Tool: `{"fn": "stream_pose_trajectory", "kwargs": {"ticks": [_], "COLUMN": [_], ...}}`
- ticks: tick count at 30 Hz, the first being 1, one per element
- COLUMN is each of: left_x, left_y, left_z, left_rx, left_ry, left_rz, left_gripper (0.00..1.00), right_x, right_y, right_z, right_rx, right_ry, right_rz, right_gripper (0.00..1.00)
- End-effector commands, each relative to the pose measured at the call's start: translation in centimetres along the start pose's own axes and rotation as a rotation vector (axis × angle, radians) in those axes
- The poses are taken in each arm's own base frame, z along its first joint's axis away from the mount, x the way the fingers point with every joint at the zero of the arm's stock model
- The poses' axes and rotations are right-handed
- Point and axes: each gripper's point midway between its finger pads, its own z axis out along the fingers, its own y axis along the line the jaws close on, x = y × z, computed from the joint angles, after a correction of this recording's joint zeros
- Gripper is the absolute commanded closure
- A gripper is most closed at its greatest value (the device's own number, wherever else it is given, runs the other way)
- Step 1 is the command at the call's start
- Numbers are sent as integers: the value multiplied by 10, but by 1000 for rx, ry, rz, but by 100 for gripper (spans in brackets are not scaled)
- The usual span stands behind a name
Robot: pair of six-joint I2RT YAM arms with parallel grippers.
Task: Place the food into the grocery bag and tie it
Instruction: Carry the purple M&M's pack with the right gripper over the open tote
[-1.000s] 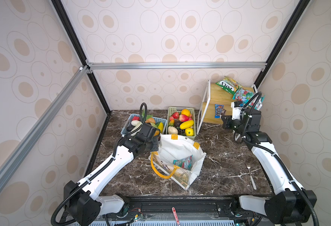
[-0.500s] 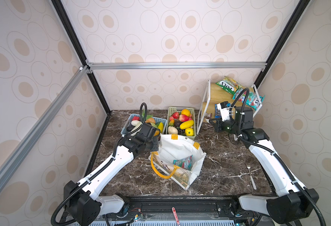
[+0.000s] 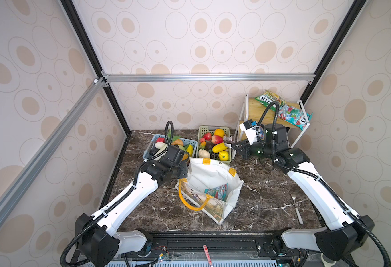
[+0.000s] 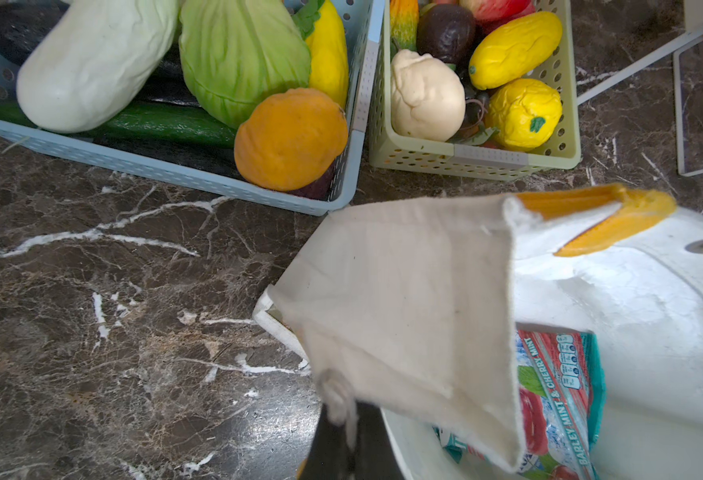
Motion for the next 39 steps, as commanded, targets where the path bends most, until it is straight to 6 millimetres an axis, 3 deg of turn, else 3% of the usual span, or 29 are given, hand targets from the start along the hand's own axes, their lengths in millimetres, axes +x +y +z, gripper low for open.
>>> {"fn": "stream_pose_trajectory", "kwargs": {"ticks": [1, 9, 18, 31, 39], "left_x": [-13, -13, -12, -11, -12], "left_y": [-6, -5, -4, -4, -5], "left_z": [-4, -6, -7, -7, -7], "left_rx": [24, 23, 24, 25, 27], "left_ry": [-41, -47, -48, -46, -46], "left_rz": [4, 2, 3, 3, 5], "left_gripper": [100, 100, 100, 100, 100], "right_x": [-9, 5, 27, 59, 83], "right_y": [22, 62, 88, 107, 105], "right_z": [-1, 3, 8, 11, 15], "right_rx": [-63, -192, -283, -354, -346], "right_ry": [-5, 60, 128, 236, 320], "right_rz": [-43, -63, -64, -46, -12], "right_gripper": [100, 100, 100, 100, 100]}}
